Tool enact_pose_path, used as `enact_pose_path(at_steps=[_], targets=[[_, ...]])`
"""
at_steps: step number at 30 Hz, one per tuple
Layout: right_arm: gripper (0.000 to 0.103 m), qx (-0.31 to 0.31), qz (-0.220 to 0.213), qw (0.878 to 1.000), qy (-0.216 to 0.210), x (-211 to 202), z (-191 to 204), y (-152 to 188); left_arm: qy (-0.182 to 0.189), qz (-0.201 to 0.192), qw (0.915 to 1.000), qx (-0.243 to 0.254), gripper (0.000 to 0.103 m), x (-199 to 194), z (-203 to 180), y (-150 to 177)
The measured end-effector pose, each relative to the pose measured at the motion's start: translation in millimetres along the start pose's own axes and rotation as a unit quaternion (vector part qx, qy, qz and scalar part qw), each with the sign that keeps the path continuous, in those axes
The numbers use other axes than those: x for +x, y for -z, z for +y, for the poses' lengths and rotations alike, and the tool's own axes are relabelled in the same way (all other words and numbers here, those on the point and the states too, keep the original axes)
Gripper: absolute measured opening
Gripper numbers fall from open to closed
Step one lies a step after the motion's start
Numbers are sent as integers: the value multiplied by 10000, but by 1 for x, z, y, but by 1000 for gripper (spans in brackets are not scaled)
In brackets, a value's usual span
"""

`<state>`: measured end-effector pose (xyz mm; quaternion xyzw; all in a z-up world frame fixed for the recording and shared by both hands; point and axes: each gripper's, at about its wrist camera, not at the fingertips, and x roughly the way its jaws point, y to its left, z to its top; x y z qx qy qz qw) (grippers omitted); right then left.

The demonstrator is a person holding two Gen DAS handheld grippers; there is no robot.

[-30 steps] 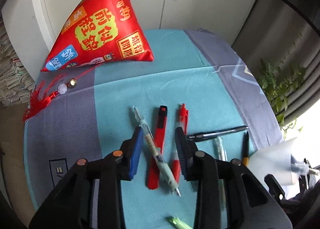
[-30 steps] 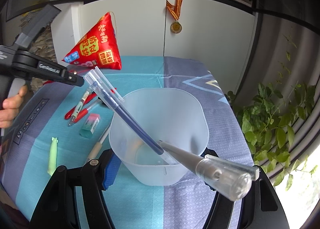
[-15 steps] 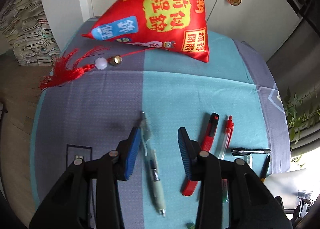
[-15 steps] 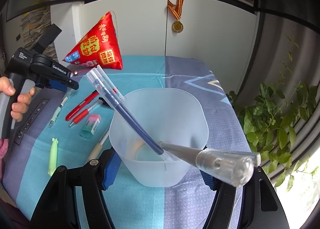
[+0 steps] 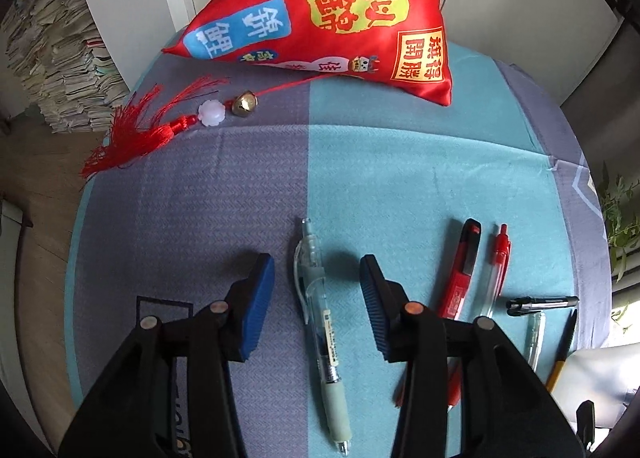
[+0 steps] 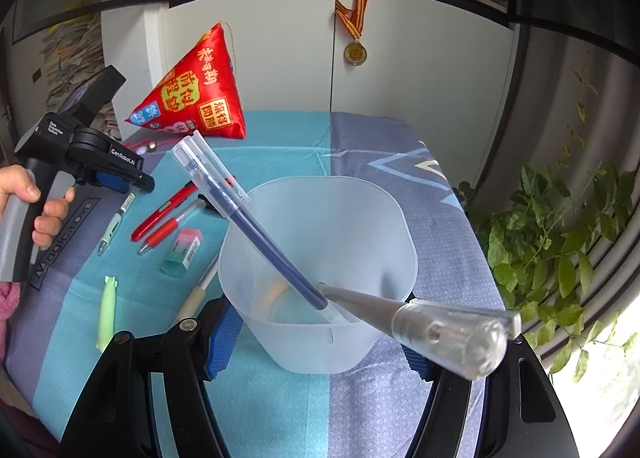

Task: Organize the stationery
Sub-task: 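Lower the left tool onto the green-grip clear pen and grasp it, then lift the green-grip pen with the left tool and drop it into the cup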

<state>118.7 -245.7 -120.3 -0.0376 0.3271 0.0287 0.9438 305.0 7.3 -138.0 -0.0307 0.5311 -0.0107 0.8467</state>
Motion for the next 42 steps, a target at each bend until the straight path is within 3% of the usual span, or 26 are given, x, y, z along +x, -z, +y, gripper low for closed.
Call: enact_pose_path(at_steps=[1,2,3,4,8,18,30,42], targets=[[70,-1,-1,10000,1,0,0,0,-54,-11,10000,38,40,0,-1,0],[70,2,0,10000,2,0,0,0,-120,-40,9999,78,34,0,-2,0],[70,2,1,10000,4,0,0,0,-181,-76,9998,102,15,-1,-2,1],[70,0,-1,10000,2,0,0,0,-167,-82,9998,94,14,-2,-1,1],[70,-2,1,10000,0,0,0,0,133,-104,9998,-38,14,-12,5,5],[70,27,-1,10000,0,-1,-1,0,425,-1195,9913,346,13,-99,-18,17],[70,26,-14,10000,-11,-3,0,1,825,-2100,9700,902,9,-174,-41,36],[70,28,-18,10000,-13,-4,0,1,1576,-2473,9443,1495,9,-225,-74,51]])
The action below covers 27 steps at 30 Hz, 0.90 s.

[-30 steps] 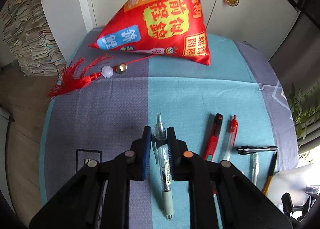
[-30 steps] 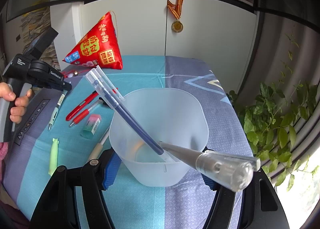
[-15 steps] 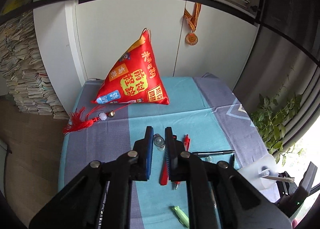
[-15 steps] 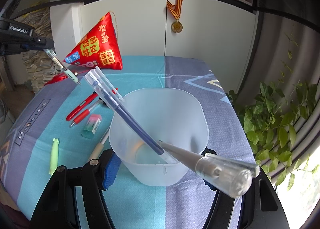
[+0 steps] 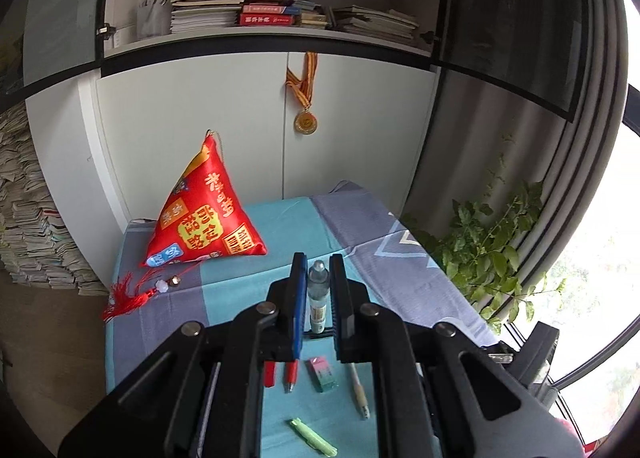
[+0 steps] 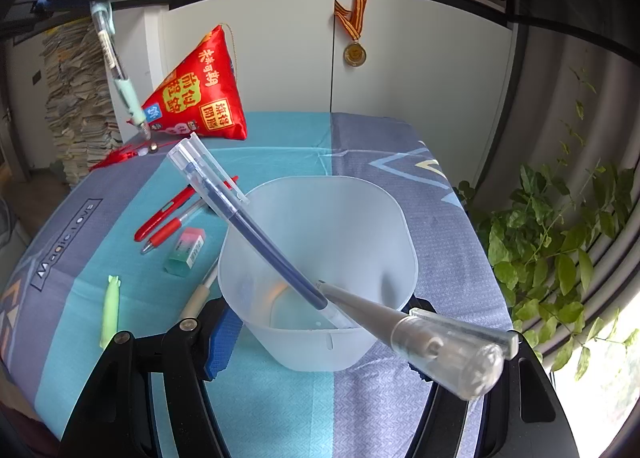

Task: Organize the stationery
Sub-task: 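Lift the green-grip pen with the left tool and drop it into the cup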

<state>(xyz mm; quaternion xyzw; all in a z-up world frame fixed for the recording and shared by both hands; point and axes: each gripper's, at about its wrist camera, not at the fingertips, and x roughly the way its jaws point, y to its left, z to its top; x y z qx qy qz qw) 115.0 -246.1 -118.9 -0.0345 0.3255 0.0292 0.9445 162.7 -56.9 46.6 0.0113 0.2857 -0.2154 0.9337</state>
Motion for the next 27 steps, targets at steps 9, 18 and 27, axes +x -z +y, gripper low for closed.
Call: enact_pose_path(at_steps=[9,18,27], targets=[[70,-4,3,10000,-2,0,0,0,804,-167,9962,273,9,-11,-47,-22],[70,-6,5,10000,-6,0,0,0,1253,316,9898,596,9,22,-90,-10],[70,-6,3,10000,-7,1,0,0,1257,1153,9834,622,9,64,-93,22]])
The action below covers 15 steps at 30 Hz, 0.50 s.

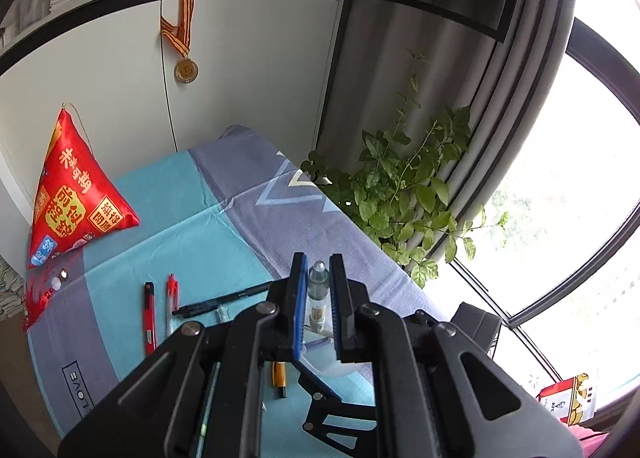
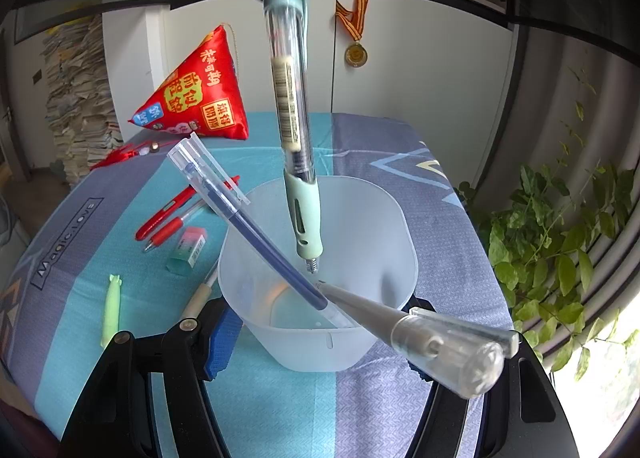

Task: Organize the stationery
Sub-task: 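Lift the green-grip pen with the left tool and drop it into the cup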

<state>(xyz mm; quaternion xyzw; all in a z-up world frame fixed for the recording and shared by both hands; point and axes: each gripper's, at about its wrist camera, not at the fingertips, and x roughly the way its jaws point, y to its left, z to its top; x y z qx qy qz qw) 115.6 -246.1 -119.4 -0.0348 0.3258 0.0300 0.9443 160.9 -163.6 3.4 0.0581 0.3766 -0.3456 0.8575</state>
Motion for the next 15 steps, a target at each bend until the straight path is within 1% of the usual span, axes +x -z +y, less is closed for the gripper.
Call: enact_pose_path(at_steps=[11,15], targets=[[70,2,1,10000,2,0,0,0,72,296,9995,10,9,12,2,10],[70,-3,6,10000,-1,0,0,0,144,280,9995,18,9,9,1,10]])
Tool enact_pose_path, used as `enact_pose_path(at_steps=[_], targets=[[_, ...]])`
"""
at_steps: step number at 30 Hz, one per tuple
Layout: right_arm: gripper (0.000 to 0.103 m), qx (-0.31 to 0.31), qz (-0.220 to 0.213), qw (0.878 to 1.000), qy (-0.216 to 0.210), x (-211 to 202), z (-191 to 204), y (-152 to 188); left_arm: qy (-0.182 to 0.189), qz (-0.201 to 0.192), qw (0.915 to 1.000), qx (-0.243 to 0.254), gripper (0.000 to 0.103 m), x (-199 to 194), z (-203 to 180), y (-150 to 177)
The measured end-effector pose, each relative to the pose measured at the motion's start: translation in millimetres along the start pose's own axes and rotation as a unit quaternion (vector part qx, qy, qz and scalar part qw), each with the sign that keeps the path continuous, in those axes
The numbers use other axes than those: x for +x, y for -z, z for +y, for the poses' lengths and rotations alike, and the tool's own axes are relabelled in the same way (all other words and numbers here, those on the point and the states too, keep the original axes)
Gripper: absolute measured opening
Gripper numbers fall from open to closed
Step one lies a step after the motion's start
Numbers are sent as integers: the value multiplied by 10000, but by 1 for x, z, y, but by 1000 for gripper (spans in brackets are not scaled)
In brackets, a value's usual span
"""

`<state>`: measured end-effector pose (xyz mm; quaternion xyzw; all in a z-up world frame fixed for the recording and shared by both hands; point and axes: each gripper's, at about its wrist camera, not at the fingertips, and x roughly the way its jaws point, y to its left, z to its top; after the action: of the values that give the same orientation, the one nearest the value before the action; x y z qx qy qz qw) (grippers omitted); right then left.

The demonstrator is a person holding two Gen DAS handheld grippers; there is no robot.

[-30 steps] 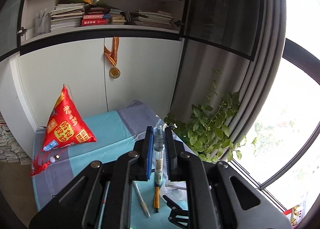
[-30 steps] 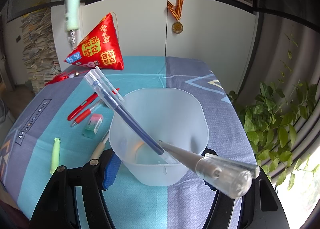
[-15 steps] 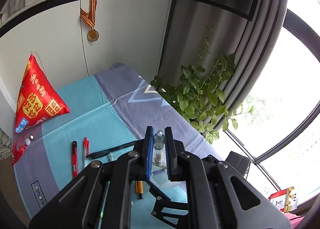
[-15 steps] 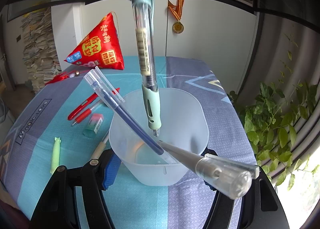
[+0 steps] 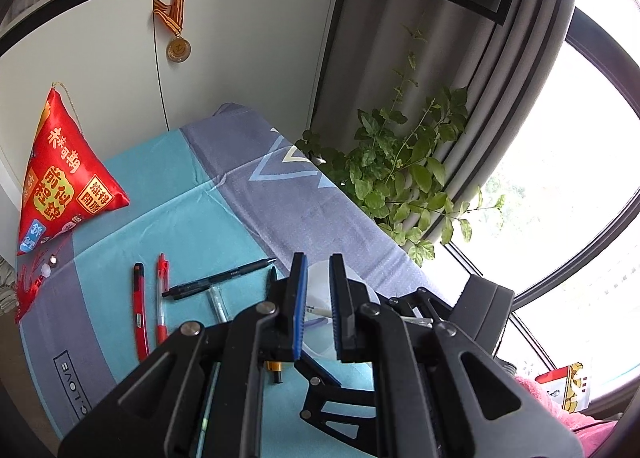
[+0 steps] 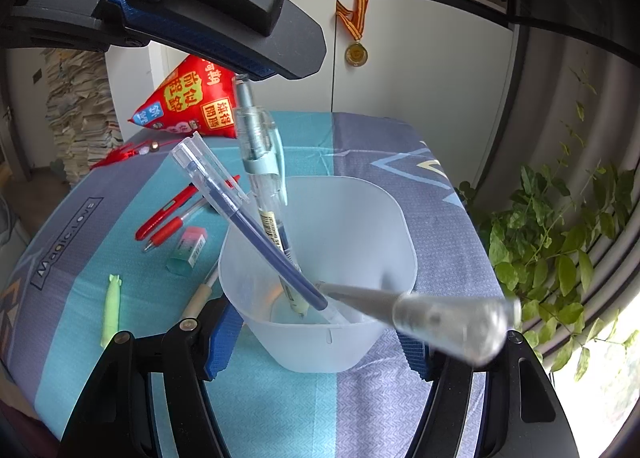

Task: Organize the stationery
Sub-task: 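Lift the green-grip pen with the left tool and drop it into the cup, then lower the left tool onto the clear white-grip pen and grasp it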

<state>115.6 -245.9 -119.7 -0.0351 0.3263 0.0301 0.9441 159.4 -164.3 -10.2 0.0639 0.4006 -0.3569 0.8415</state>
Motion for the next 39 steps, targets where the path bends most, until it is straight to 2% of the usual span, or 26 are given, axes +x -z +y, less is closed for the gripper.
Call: enact_pose_path(at_steps=[5,7,9,11,17,26,34,39], targets=[[70,-11,-1,10000,-1,0,0,0,-64,-292,9994,-154,12,-20,9,-3],[70,-6,1,10000,0,0,0,0,-204,-472,9983,-271,17,-30,18,-4],[70,-8,-2,10000,0,0,0,0,-390,-606,9966,-403,27,-36,28,-4],[70,-5,-8,10000,0,0,0,0,-533,-628,9951,-539,27,-37,38,-2],[70,-1,-21,10000,4,0,0,0,-800,-222,9920,-947,27,-13,69,15],[70,5,-25,10000,16,0,0,0,-885,610,9870,-1198,27,40,90,41],[69,-74,-184,9994,283,-3,-2,0,-913,851,9852,-1170,27,57,89,48],[69,193,-101,9989,421,1,-19,-2,-961,978,9843,-1109,27,69,86,49]])
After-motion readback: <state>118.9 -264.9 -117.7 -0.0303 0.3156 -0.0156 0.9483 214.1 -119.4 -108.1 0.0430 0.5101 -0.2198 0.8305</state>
